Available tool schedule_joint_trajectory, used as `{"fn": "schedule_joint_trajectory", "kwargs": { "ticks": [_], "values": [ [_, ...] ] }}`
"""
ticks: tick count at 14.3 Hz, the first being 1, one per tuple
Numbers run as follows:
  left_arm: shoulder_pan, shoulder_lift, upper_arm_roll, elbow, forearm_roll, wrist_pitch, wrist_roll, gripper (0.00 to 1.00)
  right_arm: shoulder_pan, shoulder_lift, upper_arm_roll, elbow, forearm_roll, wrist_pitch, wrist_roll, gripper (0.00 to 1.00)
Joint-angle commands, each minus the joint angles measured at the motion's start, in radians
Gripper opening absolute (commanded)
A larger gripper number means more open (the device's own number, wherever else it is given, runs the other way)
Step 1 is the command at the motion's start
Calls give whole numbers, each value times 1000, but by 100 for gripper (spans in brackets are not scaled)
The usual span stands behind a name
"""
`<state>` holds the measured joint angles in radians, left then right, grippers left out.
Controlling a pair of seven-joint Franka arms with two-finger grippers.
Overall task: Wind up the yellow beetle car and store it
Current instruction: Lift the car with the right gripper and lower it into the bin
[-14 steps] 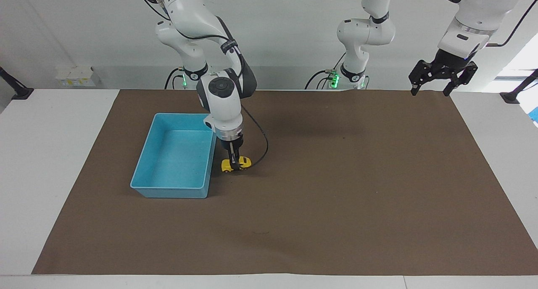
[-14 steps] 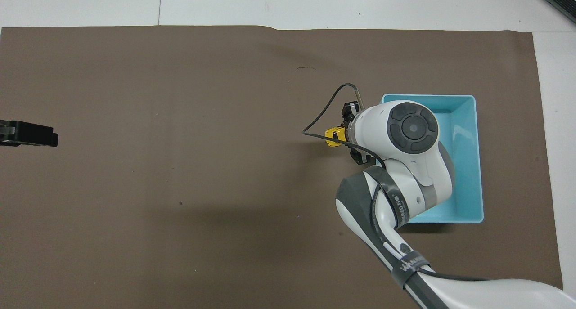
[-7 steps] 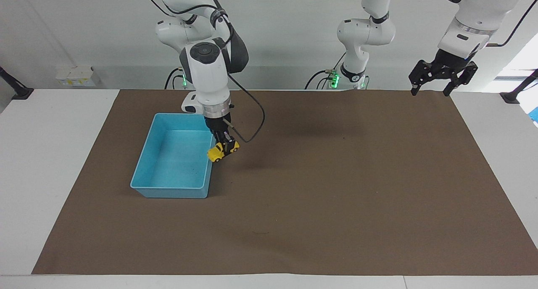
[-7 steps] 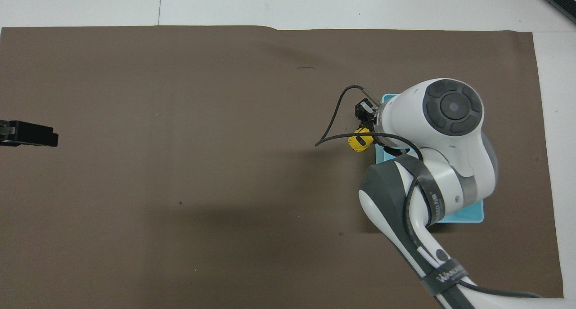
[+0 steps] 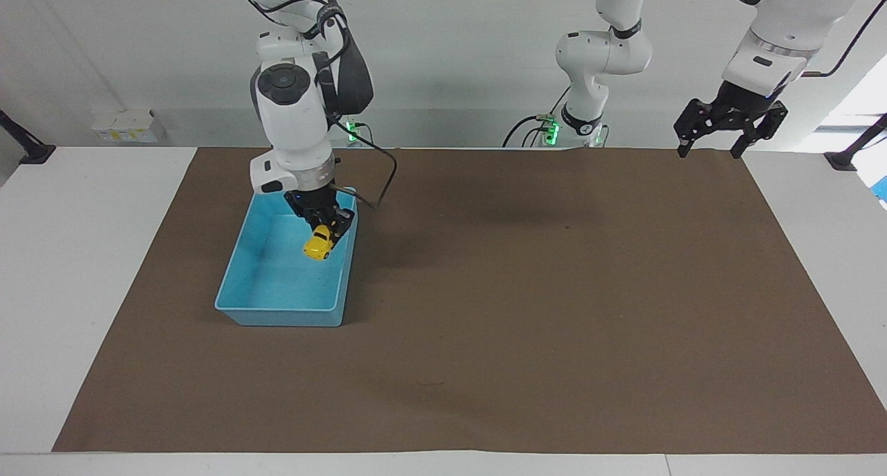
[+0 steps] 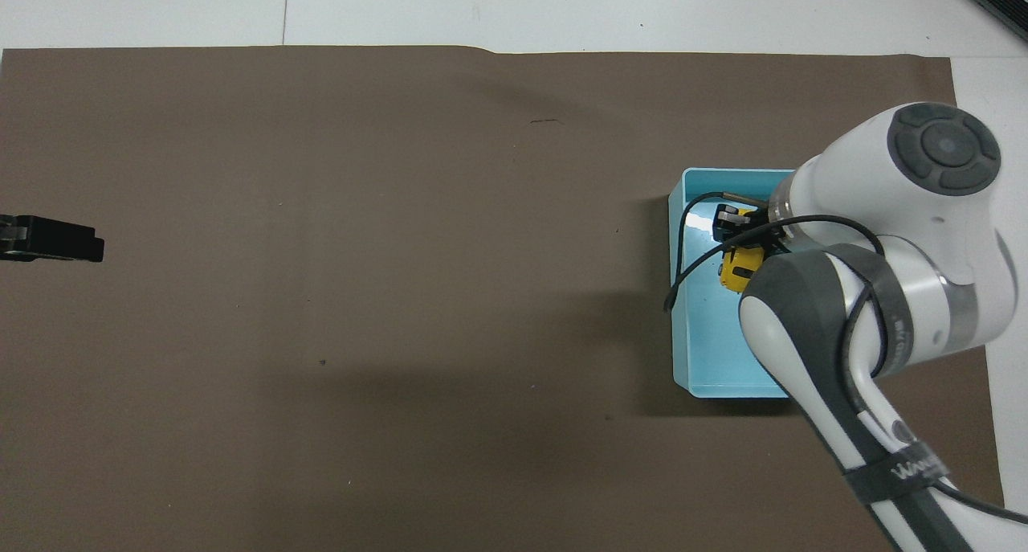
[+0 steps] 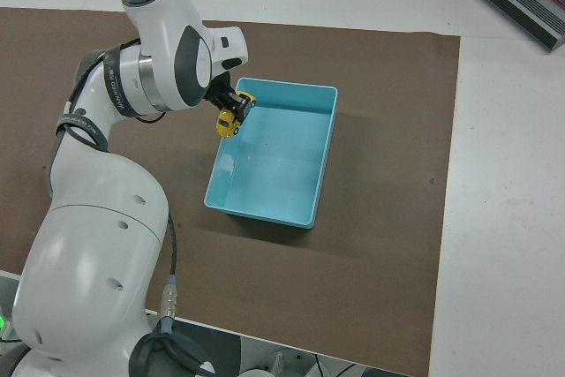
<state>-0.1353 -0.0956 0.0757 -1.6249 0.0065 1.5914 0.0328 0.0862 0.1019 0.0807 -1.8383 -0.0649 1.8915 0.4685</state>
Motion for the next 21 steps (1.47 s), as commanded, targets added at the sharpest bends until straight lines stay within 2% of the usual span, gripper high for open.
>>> {"fn": "schedule_joint_trajectory", "kwargs": {
  "ticks": [1, 4, 8, 11, 16, 17, 21],
  "values": [
    [14, -4, -5, 7, -13, -13, 4, 100, -66, -33, 4, -41, 10, -25, -228, 0],
    [14, -4, -5, 7, -13, -13, 4, 100, -109, -62, 4, -99, 10, 12, -379, 0],
    [14, -4, -5, 7, -13, -13, 4, 100, -111, -97, 5, -238, 16, 139, -395, 0],
    [14, -4, -5, 7, -13, -13, 4, 100, -111, -80, 4, -292, 62, 207, -432, 0],
    [14, -4, -5, 7, -13, -13, 4, 100, -114, -77, 4, -455, 89, 426, -465, 0],
    [14, -4, -5, 7, -13, -13, 4, 100, -112, -71, 4, -472, 123, 448, -465, 0],
    [14, -4, -5, 7, -13, -13, 4, 100, -112, -33, 4, -498, 129, 512, -470, 0]
  ]
}}
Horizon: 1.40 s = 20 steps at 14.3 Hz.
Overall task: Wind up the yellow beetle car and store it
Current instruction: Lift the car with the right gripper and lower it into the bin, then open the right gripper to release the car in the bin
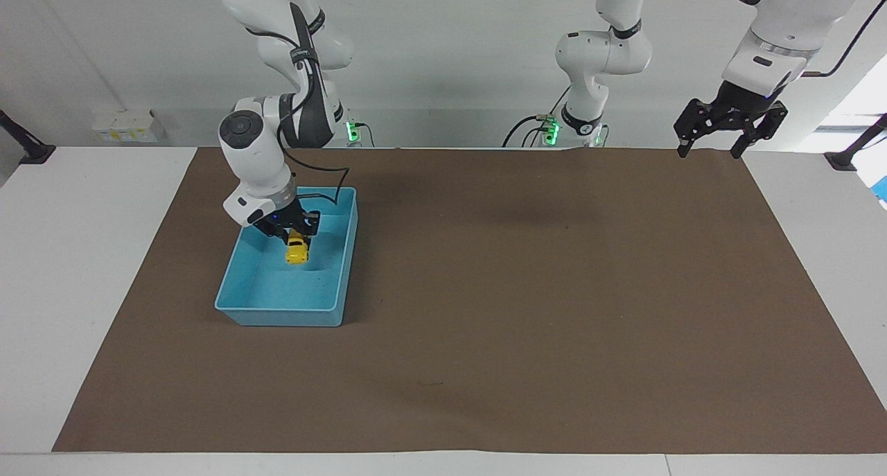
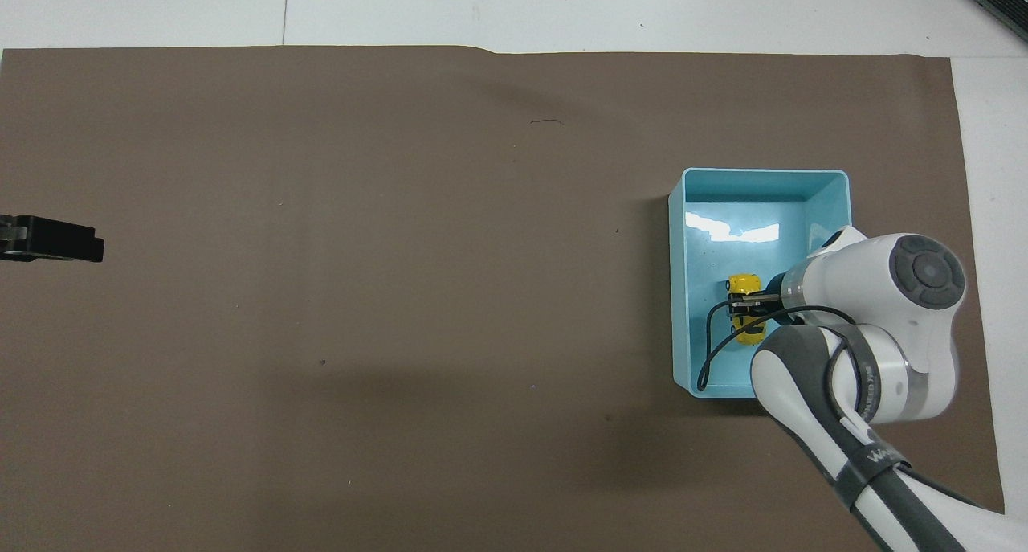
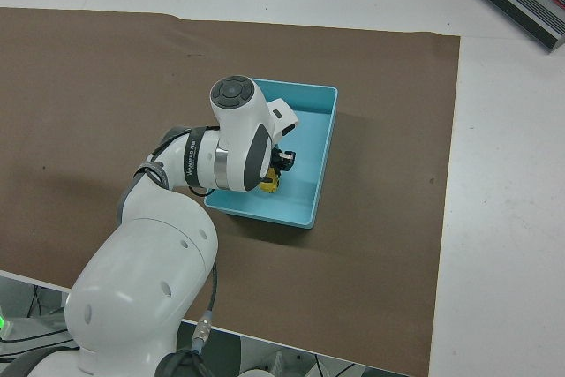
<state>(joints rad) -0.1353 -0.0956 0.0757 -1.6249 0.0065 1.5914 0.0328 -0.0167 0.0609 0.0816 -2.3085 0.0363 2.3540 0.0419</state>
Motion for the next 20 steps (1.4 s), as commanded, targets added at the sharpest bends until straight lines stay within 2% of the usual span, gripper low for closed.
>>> {"fn": "schedule_joint_trajectory", "kwargs": {
  "ticks": [1, 2, 3, 4, 8, 12, 16, 20],
  "values": [
    [14, -4, -5, 7, -13, -13, 4, 100, -9, 22, 3, -46, 28, 91, -43, 0],
    [14, -4, -5, 7, -13, -13, 4, 100, -8, 23, 3, -60, 28, 119, -48, 3],
    [14, -4, -5, 7, -13, -13, 4, 100, -8, 28, 1, -55, 28, 116, -36, 57],
    [14, -4, -5, 7, -13, -13, 4, 100, -8, 28, 1, -54, 28, 114, -34, 100],
    [14, -4, -5, 8, -13, -13, 4, 100, 1, -6, 1, -11, 27, 52, 0, 100],
    [14, -4, -5, 7, -13, -13, 4, 100, -9, -22, -3, 138, 10, -154, -1, 100],
    [14, -4, -5, 7, -13, -13, 4, 100, -44, -41, -17, 217, -27, -211, -5, 100],
    [14, -4, -5, 8, -13, -13, 4, 100, -58, -43, -16, 387, -65, -391, 1, 100]
  ]
}}
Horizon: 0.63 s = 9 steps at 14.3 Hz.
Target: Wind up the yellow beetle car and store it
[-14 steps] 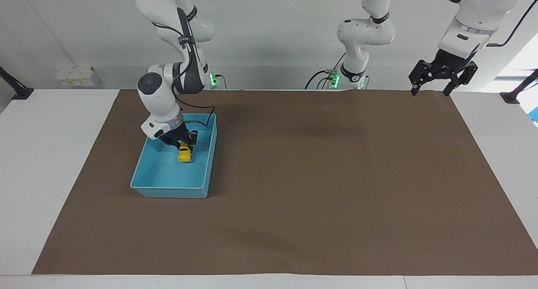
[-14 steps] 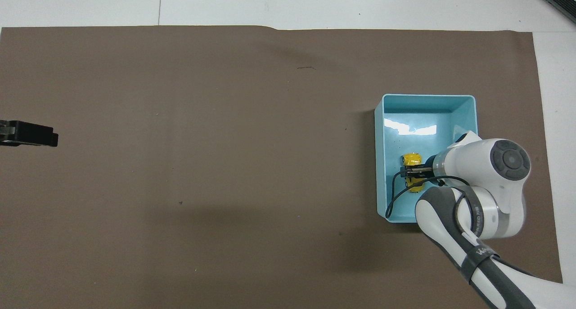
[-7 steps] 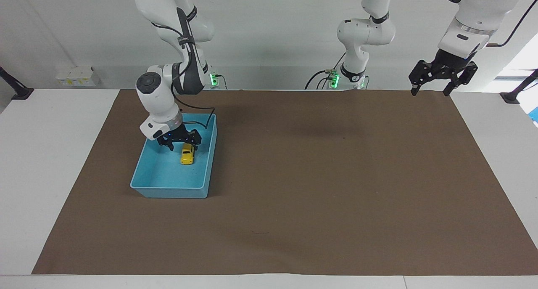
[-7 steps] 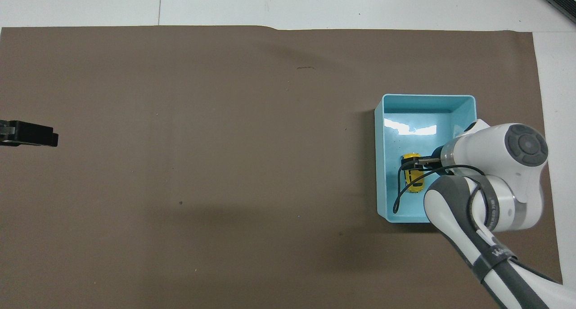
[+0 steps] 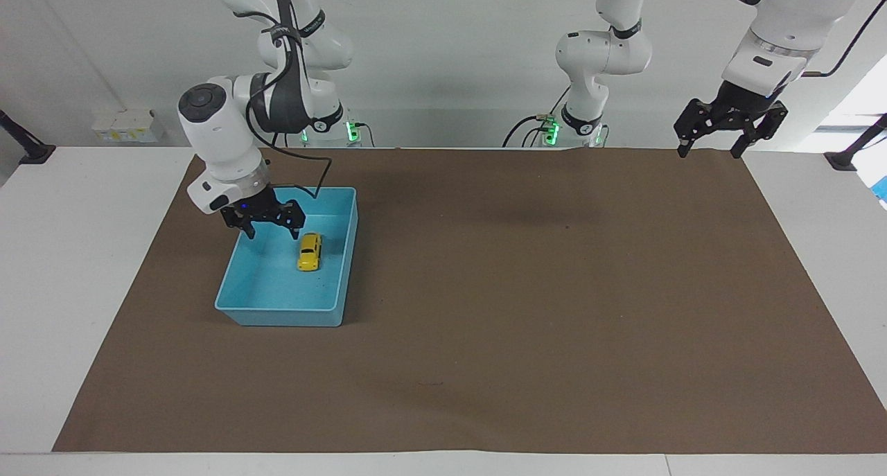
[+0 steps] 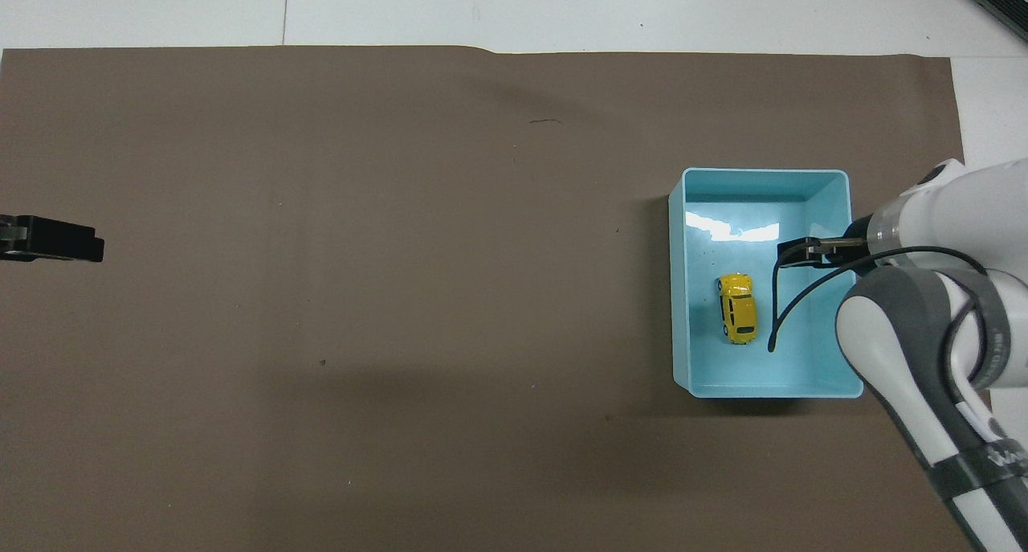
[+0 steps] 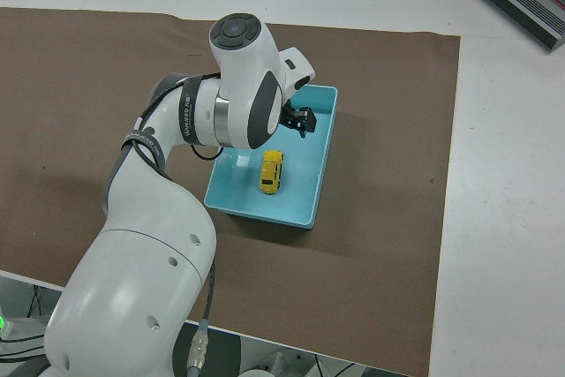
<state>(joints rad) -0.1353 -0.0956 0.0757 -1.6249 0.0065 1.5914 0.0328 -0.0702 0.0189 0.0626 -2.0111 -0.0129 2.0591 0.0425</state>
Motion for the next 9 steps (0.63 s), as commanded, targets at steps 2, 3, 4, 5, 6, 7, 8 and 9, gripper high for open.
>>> {"fn": "schedule_joint_trajectory", "kwargs": {
  "ticks": [2, 3, 4, 5, 6, 7, 8, 9],
  "values": [
    [14, -4, -5, 7, -13, -13, 4, 100, 10, 0, 11, 187, -18, -222, 64, 100],
    [14, -4, -5, 7, -13, -13, 4, 100, 13, -2, 20, 224, -22, -275, 110, 100],
    [14, -4, -5, 7, -13, -13, 4, 100, 38, -8, 29, 242, -25, -302, 143, 100],
    [14, -4, -5, 7, -13, -13, 4, 100, 71, -20, 29, 248, -28, -312, 149, 100],
    [14, -4, -5, 7, -13, -13, 4, 100, 76, -29, 29, 249, -27, -310, 142, 100],
    [14, -4, -5, 7, -13, -13, 4, 100, 67, -33, 17, 256, -25, -312, 129, 100],
    [14, -4, -5, 7, -13, -13, 4, 100, 60, -34, -1, 265, -22, -316, 104, 100],
    [14, -4, -5, 7, -13, -13, 4, 100, 49, -45, -15, 267, -22, -335, 77, 100]
  ]
}}
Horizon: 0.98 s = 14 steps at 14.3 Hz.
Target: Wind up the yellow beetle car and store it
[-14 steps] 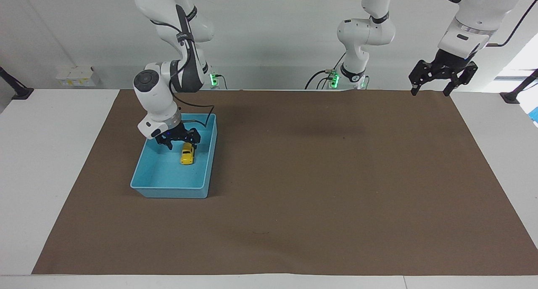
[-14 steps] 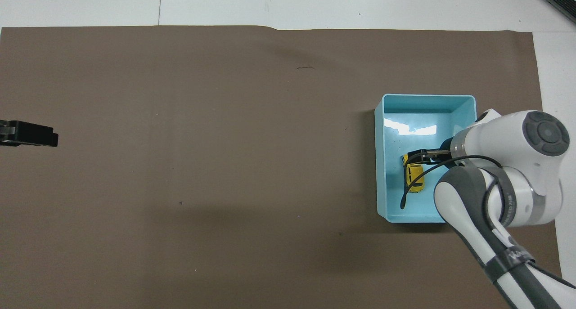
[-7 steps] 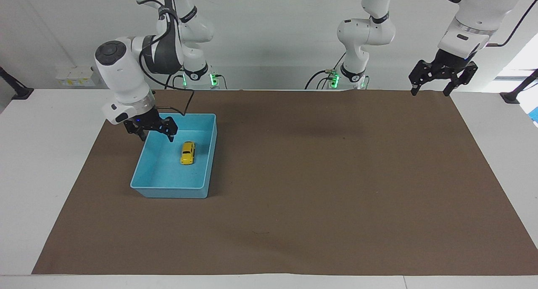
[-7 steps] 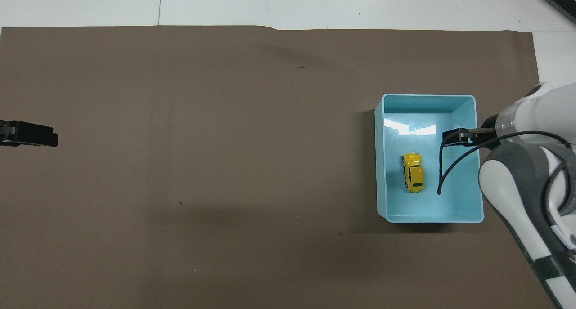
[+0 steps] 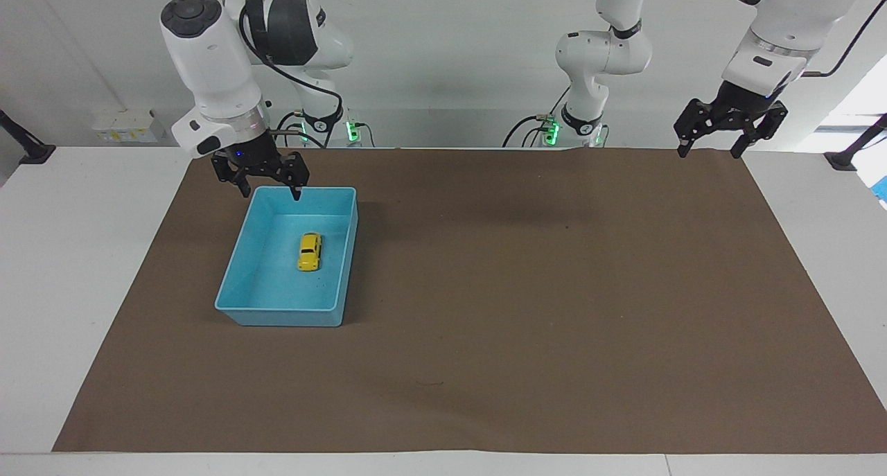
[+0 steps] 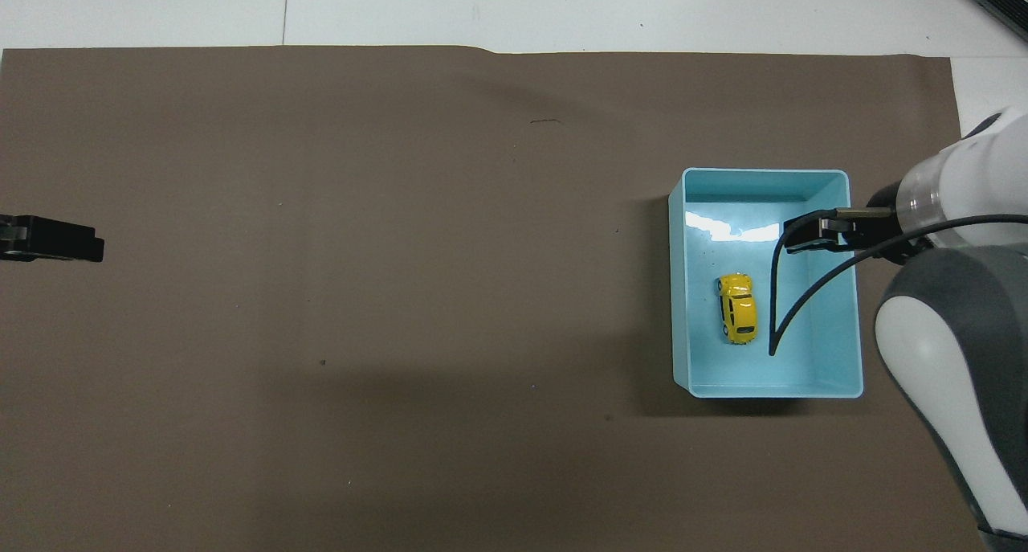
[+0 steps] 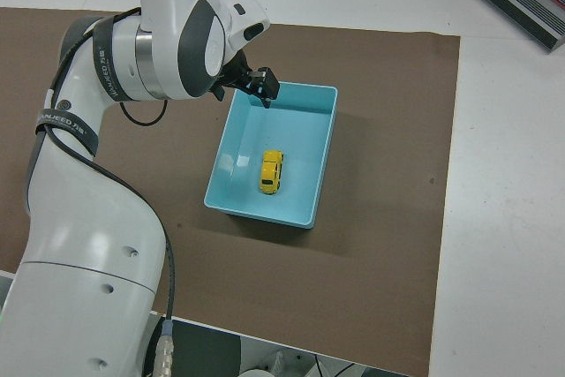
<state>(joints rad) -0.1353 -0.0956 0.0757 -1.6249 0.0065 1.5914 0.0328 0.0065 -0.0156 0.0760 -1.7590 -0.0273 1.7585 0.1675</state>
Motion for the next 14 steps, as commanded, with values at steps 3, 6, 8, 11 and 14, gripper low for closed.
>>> {"fn": "schedule_joint_trajectory", "kwargs": {
  "ticks": [3, 6, 8, 11, 14],
  "values": [
    [14, -4, -5, 7, -13, -13, 4, 100, -33, -32, -38, 88, 7, -153, -65, 100],
    [14, -4, -5, 7, -13, -13, 4, 100, -33, -30, -45, 194, 10, -267, -65, 100],
    [14, -4, -5, 7, -13, -13, 4, 100, -33, -26, -38, 246, -8, -327, -65, 100],
    [14, -4, -5, 7, -13, -13, 4, 100, -29, -40, -42, 241, 10, -300, -65, 100],
    [14, -4, -5, 7, -13, -13, 4, 100, -28, -46, -44, 228, 10, -294, -65, 100]
  ]
}}
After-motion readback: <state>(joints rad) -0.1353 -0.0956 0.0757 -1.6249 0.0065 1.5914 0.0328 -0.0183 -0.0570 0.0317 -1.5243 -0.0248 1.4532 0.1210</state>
